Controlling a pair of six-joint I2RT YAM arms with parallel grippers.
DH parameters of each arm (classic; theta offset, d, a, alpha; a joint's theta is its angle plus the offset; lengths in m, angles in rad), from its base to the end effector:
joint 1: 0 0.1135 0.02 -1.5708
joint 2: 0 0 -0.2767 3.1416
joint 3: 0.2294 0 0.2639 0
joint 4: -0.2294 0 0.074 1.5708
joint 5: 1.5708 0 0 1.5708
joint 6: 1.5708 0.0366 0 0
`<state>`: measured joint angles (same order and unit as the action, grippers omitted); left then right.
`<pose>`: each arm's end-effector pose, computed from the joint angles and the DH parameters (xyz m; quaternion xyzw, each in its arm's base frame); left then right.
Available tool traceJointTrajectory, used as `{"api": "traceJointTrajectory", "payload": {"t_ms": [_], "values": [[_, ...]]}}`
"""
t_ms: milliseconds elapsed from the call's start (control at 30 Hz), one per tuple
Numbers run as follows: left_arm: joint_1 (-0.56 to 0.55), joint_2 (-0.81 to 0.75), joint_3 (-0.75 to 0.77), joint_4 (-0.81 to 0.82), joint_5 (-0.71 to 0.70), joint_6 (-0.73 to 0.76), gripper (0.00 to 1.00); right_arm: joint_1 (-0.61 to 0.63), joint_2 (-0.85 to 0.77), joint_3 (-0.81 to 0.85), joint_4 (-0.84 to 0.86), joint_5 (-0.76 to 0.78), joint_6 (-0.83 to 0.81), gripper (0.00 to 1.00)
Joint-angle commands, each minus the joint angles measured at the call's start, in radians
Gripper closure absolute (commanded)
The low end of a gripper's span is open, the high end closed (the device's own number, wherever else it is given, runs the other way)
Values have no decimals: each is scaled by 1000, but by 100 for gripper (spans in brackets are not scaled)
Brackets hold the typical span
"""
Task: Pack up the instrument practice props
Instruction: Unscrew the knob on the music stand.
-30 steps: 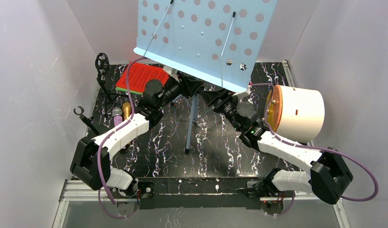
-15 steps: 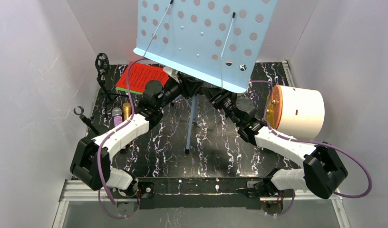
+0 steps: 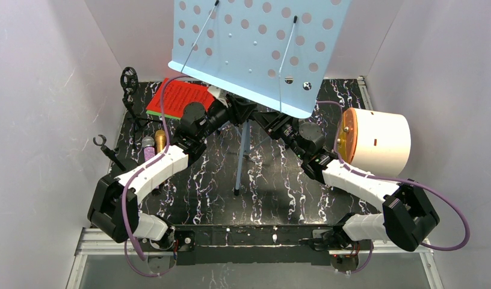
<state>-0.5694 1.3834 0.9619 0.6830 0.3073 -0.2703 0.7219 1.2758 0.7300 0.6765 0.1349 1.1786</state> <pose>0.2742 -0.1887 0.3631 0.2097 0.5769 -0.4046 0.6778 0.2282 0.1943 0.3105 0.1983 0.6294 0.5844 0.4723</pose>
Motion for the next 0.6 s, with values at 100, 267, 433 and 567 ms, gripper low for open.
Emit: {"api": "traceJointTrajectory", "payload": {"t_ms": [100,267,433,567], "values": [[2,-7,-35,-189,-69,74,68,-3,-18,32,27,-24,26,49],[-6,2,-34,-196,-76,96,68,-3,-20,31,24,-29,27,52],[-14,8,-36,-205,-87,112,83,-3,-20,28,24,-31,9,67],[-20,4,-37,-217,-109,125,93,-3,-17,27,27,-48,-11,80]]}}
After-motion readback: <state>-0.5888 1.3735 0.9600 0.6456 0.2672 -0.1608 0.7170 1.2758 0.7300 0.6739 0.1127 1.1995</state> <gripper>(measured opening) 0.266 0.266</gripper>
